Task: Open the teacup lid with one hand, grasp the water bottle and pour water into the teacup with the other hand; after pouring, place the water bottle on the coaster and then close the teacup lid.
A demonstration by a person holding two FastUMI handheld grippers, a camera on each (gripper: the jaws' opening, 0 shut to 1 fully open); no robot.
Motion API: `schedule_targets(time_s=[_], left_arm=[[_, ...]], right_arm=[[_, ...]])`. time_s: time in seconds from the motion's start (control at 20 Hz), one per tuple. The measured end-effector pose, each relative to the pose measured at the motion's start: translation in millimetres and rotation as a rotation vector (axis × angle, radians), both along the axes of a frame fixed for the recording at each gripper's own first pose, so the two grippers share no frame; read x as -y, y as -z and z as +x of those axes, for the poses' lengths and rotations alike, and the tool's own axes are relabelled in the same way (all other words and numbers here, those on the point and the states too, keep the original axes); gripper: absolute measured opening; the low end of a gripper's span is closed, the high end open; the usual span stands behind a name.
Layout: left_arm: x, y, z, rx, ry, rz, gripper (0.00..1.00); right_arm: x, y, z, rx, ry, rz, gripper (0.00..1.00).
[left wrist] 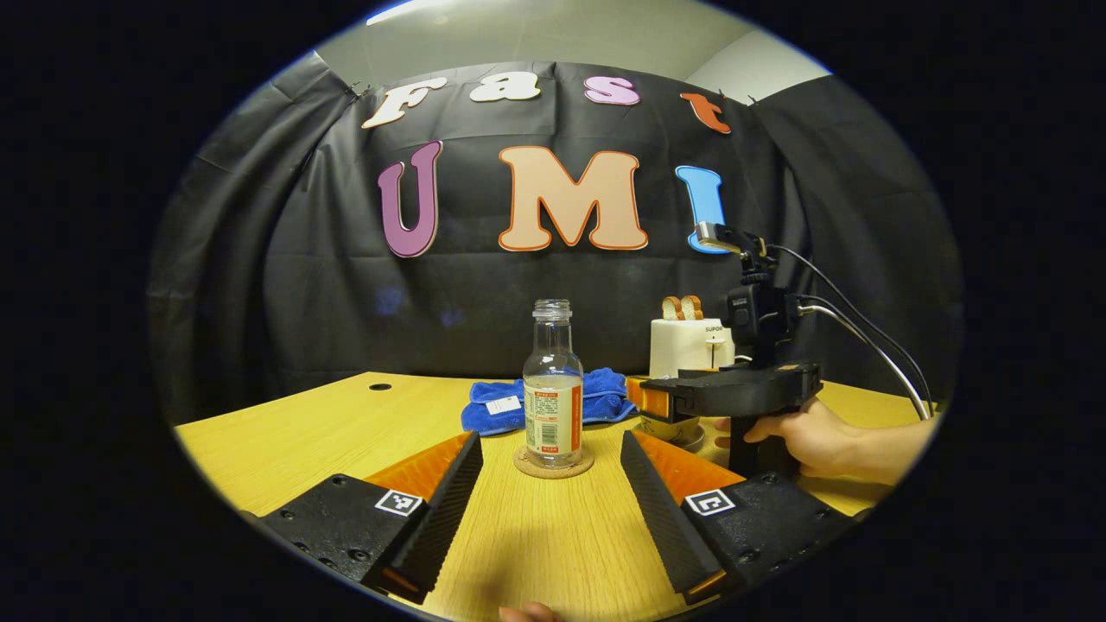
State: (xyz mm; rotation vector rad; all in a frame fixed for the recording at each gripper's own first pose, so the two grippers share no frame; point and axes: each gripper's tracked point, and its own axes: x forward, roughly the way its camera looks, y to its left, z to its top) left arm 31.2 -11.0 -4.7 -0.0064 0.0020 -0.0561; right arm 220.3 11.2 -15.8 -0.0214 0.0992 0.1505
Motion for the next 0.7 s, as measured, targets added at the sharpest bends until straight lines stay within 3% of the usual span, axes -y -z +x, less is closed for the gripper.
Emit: schedule_targets(time_s=[0.1, 0.45, 0.7], left_arm=[[-1.6, 0.3, -0.9, 0.000, -0.005, 0.000, 0.94], [-1.4, -0.4, -6.0, -0.001, -0.010, 0.000, 0.94], [0.7, -0.4, -19.4, -0.001, -0.009, 0.001, 0.94]], right_arm=[[4.1, -18.1, -14.9, 0.102, 0.014, 0.031, 1.00], [7.7, -16.9, -109.0, 0.099, 0.027, 0.025, 1.00], [21.3, -19.6, -180.8, 0.108, 0.096, 0.024, 1.00]])
